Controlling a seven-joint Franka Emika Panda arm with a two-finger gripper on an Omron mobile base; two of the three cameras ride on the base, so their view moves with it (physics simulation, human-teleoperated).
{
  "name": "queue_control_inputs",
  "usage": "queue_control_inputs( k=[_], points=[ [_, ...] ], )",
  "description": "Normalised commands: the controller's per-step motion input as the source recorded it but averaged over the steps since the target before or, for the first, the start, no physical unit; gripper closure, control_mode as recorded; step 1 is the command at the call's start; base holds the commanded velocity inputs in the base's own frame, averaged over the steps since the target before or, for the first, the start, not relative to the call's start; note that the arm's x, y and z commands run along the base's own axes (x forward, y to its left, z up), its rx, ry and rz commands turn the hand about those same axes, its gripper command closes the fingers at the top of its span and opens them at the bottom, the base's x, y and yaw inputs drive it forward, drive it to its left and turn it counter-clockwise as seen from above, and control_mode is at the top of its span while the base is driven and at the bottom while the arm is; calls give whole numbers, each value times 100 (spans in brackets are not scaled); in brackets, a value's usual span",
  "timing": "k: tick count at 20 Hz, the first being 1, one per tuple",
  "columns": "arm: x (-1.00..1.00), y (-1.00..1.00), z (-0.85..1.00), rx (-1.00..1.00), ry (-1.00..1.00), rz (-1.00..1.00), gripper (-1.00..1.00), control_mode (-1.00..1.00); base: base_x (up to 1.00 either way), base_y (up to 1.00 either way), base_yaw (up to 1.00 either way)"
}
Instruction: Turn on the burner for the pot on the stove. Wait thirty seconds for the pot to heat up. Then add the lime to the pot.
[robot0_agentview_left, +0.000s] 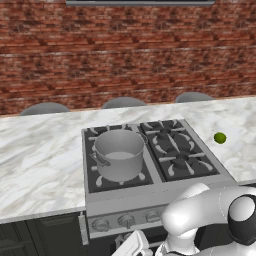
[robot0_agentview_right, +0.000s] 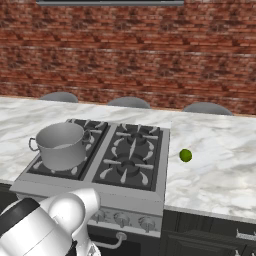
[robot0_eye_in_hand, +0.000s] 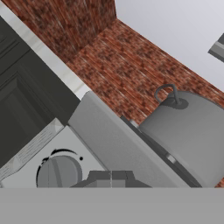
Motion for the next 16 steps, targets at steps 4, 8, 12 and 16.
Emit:
queue_control_inputs(
  k=[4,8,12,16],
  points=[
    [0,0,0,0,0,0,100,-100,0,0,0],
    [0,0,0,0,0,0,100,-100,0,0,0],
    [0,0,0,0,0,0,100,-100,0,0,0],
    [0,0,0,0,0,0,100,-100,0,0,0]
  ],
)
